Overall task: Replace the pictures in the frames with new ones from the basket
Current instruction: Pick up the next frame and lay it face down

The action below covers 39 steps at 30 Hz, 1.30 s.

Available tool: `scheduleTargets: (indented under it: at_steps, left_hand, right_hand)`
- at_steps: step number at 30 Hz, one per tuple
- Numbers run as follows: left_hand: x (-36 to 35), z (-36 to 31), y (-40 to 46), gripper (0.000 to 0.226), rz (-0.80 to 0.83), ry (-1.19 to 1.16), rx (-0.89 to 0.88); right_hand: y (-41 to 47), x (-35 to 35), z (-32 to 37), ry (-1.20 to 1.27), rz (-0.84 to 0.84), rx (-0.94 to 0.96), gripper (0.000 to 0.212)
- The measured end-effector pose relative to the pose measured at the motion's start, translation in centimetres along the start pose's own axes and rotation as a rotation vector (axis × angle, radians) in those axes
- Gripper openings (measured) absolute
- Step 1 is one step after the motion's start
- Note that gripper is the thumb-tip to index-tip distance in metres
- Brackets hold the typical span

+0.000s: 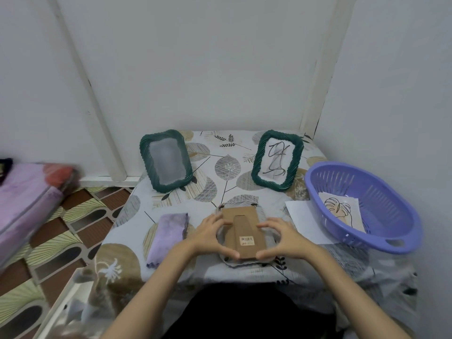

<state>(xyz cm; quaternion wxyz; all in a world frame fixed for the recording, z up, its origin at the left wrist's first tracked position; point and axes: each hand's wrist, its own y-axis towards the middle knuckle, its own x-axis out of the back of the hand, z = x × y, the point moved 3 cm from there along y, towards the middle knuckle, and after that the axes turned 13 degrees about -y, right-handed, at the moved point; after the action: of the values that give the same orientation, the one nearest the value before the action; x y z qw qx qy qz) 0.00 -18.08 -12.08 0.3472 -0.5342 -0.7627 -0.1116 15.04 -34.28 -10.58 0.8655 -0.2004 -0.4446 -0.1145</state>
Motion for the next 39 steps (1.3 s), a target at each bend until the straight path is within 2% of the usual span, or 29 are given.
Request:
scheduleTargets:
  at_steps: [2, 5, 10, 12, 15, 21, 24, 28, 31, 35, 39]
  left_hand:
    - [-0.4, -0.1, -0.9, 0.103, 0.022, 0.077, -0.014]
    - [-0.8, -0.1, -1.8, 0.096, -0.05, 0.031, -0.059]
    - [-2.0, 0.0, -3.4, 0.045, -0.234, -0.101, -0.176]
    - [-2.4, 0.3, -3.8, 0.035, -0.275, -0.133, -0.196]
    - [-2.6, 0.7, -4.1, 0.031, -0.311, -0.197, -0.195]
    - [-3.0, 0.4, -4.1, 0.024, -0.303, -0.214, -0.196]
    - [-3.0, 0.5, -4.2, 0.021, -0.297, -0.224, -0.191]
    - [-3.1, 0.5, -4.2, 0.014, -0.29, -0.222, -0.196]
    - [-2.9, 0.6, -4.2, 0.016, -0.262, -0.256, -0.197]
    - [-2.2, 0.1, -3.7, 0.023, -0.395, -0.331, -0.171]
    - [-3.1, -0.2, -2.5, 0.036, -0.397, -0.235, -0.043]
  right_hand:
    - [-1.2, -0.7, 0.1, -0.112, 0.049, 0.0, 0.082]
    - [-1.7, -1.1, 0.1, -0.151, -0.065, -0.006, 0.071]
    - [-2.4, -1.8, -0.8, -0.132, -0.159, 0.002, 0.055]
    - [-2.7, -2.0, -0.7, -0.134, -0.188, 0.014, 0.046]
    - [-2.6, -2.1, -0.8, -0.115, -0.244, 0.022, 0.029]
    - [-2.4, -2.3, -0.8, -0.112, -0.254, 0.018, 0.028]
    - [-2.3, -2.5, -1.0, -0.115, -0.264, 0.026, 0.021]
    - [-2.7, -2.7, -0.7, -0.113, -0.26, 0.003, 0.035]
    - [-2.9, -2.5, -0.9, -0.081, -0.236, 0.021, 0.03]
    - [-2.6, -2.1, -0.3, -0.008, -0.357, -0.032, 0.025]
    - [-1.9, -2.9, 0.5, -0.072, -0.357, -0.099, 0.058]
